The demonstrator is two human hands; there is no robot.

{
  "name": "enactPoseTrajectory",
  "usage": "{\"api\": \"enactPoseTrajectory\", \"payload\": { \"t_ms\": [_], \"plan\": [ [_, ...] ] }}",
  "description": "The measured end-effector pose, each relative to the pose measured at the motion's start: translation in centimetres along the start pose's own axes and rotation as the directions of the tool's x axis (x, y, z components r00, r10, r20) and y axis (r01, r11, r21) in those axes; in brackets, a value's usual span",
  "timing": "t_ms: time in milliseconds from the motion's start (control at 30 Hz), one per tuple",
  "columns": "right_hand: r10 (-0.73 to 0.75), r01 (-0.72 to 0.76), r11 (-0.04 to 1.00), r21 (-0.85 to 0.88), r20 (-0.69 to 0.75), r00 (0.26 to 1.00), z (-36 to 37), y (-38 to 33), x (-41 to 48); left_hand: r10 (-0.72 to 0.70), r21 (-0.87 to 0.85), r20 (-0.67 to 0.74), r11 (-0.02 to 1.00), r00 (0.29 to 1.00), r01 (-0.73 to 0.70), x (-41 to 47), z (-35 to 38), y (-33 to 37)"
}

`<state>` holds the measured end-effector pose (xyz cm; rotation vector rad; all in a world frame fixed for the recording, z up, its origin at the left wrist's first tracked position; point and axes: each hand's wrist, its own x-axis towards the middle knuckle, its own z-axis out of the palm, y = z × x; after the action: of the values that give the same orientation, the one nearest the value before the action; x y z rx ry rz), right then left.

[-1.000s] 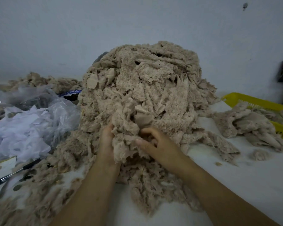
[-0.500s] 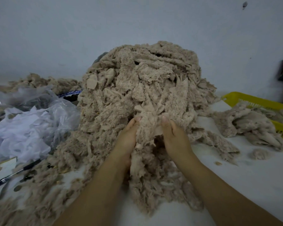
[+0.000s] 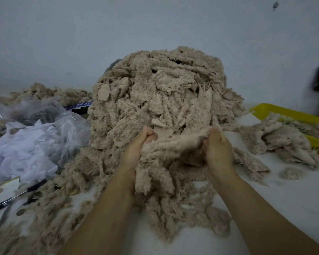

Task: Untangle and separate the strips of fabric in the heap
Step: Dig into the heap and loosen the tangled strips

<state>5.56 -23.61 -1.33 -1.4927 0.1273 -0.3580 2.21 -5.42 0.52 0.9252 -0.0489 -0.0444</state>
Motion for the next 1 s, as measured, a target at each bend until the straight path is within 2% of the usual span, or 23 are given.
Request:
{"api": "enactPoseTrajectory", "payload": {
  "t_ms": [100,167,233,267,333,367,433,500,567,600,667,733,767,900,1000],
  "plan": [
    [0.044,-0.04,0.999,0.036,-0.097,0.994,-1.6,0.2,1.3,-0.02,-0.259,-0.044,0.966,0.999,0.008,-0.1,-1.1,0.4],
    [0.042,-0.038,0.998,0.043,-0.086,0.995,-2.0,0.2,1.4,-0.035,-0.265,-0.092,0.964,0.995,0.009,-0.4,-1.2,0.3],
    [0.014,-0.012,1.0,-0.027,0.076,0.997,-1.6,0.0,0.7,-0.069,-0.273,-0.141,0.962,0.988,0.029,-0.3,-1.1,0.0],
    [0.004,0.023,0.991,-0.13,0.201,0.98,-1.2,-0.2,0.0,-0.061,-0.279,-0.155,0.96,0.986,0.016,-0.3,-1.0,-0.1],
    [0.001,0.16,0.925,-0.344,0.426,0.905,-0.3,-0.4,-1.4,-0.003,-0.275,-0.172,0.96,0.985,-0.045,-0.3,-1.3,-0.3],
    [-0.02,0.239,0.885,-0.4,0.48,0.877,0.1,-0.3,-1.9,0.023,-0.276,-0.182,0.958,0.983,-0.074,-0.2,-1.5,-0.3],
    [-0.139,0.36,0.842,-0.403,0.482,0.865,0.5,0.0,-2.5,0.039,-0.298,-0.192,0.95,0.981,-0.096,-0.1,-1.7,-0.4],
    [-0.298,0.444,0.824,-0.353,0.397,0.868,0.7,0.2,-2.6,0.033,-0.32,-0.218,0.942,0.975,-0.104,0.0,-1.7,-0.4],
    [-0.431,0.527,0.788,-0.317,0.326,0.841,0.9,-0.2,-3.0,0.028,-0.329,-0.243,0.938,0.97,-0.11,0.2,-1.6,-0.4],
    [-0.449,0.544,0.784,-0.298,0.333,0.829,1.0,-0.4,-3.2,0.031,-0.332,-0.236,0.937,0.971,-0.111,0.3,-1.5,-0.4],
    [-0.377,0.547,0.787,-0.286,0.477,0.794,1.7,-0.7,-4.0,0.036,-0.328,-0.185,0.94,0.982,-0.096,0.3,-1.2,-0.6],
    [-0.261,0.545,0.769,-0.335,0.613,0.746,2.4,-0.3,-4.6,0.037,-0.289,-0.119,0.955,0.992,-0.071,0.0,-0.7,-0.8],
    [-0.241,0.548,0.754,-0.361,0.624,0.743,2.7,-0.1,-4.6,0.035,-0.255,-0.095,0.965,0.995,-0.058,-0.1,-0.4,-1.1],
    [-0.246,0.486,0.794,-0.366,0.536,0.807,2.1,0.0,-3.4,0.033,-0.019,-0.044,0.999,0.998,-0.033,-0.5,1.2,-1.6],
    [-0.217,0.392,0.861,-0.324,0.463,0.86,1.7,0.0,-2.9,0.09,0.252,0.01,0.963,0.996,-0.09,-1.1,2.0,-1.9]
  ]
}}
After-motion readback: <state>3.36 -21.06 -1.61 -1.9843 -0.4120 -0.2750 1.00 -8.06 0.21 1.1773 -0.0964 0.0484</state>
